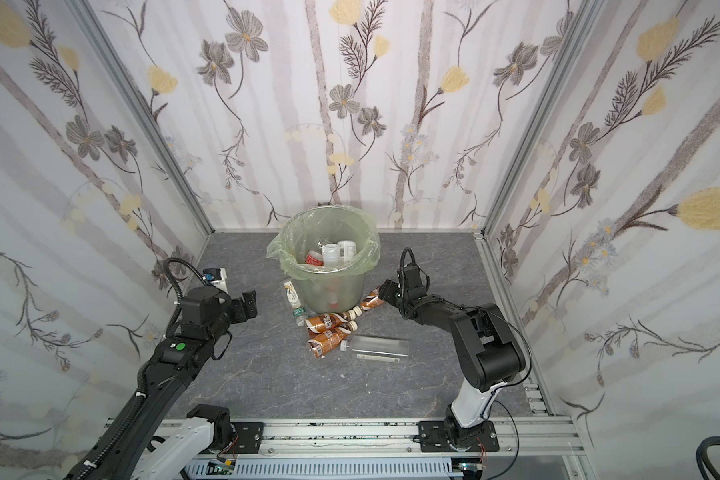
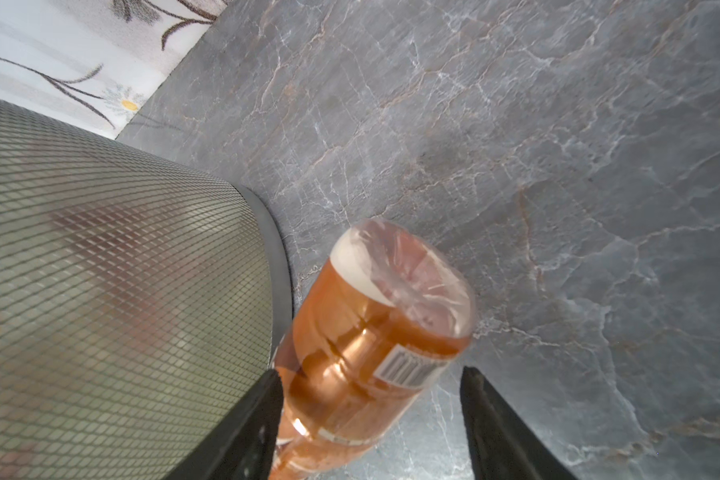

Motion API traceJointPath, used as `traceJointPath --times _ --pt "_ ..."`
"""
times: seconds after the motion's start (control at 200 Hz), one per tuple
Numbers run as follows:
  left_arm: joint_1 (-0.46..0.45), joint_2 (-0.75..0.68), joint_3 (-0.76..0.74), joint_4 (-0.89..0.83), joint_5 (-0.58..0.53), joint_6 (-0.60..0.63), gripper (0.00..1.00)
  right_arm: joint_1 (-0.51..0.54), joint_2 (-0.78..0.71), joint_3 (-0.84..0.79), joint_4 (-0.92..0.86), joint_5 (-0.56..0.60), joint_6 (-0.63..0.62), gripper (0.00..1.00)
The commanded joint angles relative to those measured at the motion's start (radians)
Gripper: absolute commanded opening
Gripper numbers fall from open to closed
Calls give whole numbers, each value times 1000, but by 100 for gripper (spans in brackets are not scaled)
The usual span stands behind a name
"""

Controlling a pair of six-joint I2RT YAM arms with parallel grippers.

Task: Put the plastic bottles in the bin
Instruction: 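Move the right gripper down onto a brown bottle beside the bin, then close the right gripper around the brown bottle's cap end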

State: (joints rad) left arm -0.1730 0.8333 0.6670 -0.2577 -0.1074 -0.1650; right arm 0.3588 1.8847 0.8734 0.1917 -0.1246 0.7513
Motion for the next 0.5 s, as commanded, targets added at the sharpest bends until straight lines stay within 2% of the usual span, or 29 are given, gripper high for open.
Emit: traceJointPath --times 0.0,0.495 --pt "1 -6 1 29 2 -9 92 0 17 19 56 -9 20 70" --pt "0 -23 -2 27 -5 -9 92 -1 97 131 -1 15 -16 71"
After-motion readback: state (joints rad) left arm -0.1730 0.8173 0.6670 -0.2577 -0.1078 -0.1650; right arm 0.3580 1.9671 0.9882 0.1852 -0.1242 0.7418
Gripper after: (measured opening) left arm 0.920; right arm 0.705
